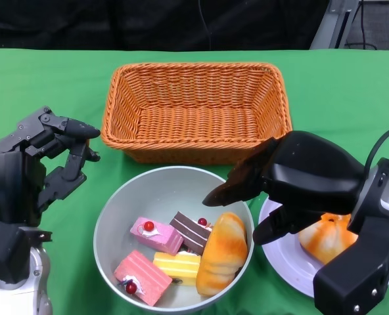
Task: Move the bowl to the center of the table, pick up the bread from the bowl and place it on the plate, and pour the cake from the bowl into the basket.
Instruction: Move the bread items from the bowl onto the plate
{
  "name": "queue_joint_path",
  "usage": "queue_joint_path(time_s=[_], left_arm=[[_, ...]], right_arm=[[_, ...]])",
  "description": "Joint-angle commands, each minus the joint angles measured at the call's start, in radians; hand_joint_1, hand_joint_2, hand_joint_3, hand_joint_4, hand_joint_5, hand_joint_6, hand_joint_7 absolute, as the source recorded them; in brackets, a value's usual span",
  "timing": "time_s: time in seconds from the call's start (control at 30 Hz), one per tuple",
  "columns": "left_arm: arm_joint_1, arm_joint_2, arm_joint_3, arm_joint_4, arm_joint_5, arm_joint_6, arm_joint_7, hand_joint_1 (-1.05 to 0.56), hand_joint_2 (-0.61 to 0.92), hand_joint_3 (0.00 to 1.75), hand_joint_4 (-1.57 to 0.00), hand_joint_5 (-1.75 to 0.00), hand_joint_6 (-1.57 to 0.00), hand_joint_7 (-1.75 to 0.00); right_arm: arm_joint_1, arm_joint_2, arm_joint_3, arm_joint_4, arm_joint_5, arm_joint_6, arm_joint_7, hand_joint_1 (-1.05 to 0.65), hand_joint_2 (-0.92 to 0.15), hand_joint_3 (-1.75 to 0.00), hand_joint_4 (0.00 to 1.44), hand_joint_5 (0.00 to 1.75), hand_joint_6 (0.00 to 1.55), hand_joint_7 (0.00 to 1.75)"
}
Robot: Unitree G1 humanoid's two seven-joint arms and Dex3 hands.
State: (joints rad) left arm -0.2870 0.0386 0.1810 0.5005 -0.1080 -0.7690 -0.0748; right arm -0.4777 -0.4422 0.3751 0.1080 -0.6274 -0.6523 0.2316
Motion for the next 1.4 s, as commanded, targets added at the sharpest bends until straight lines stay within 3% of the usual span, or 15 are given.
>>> queue_joint_path(time_s=[0.03, 0.53, 1.4], left_arm=[[0.004, 0.006, 0.003, -0.002, -0.001, -0.001, 0.006, -0.09, 0.77, 0.69, -0.82, -1.48, -0.86, -1.05], [0.001, -0.001, 0.001, 0.007, 0.026, -0.021, 0.028, -0.11, 0.79, 0.66, -0.82, -1.49, -0.86, -1.05], [0.003, -0.021, -0.002, -0.016, 0.039, -0.031, 0.060, -0.11, 0.80, 0.66, -0.83, -1.48, -0.86, -1.07]], right_arm=[[-0.031, 0.002, 0.004, 0.027, 0.004, -0.011, 0.002, -0.57, -0.80, -0.01, 0.85, 0.00, 0.77, 0.00], [-0.093, 0.049, 0.075, 0.170, -0.054, -0.011, 0.000, -0.63, -0.83, -0.01, 0.86, 0.02, 0.77, 0.00], [-0.149, 0.068, 0.156, 0.248, -0.129, 0.006, 0.010, -0.68, -0.85, 0.00, 0.83, 0.00, 0.76, 0.00]])
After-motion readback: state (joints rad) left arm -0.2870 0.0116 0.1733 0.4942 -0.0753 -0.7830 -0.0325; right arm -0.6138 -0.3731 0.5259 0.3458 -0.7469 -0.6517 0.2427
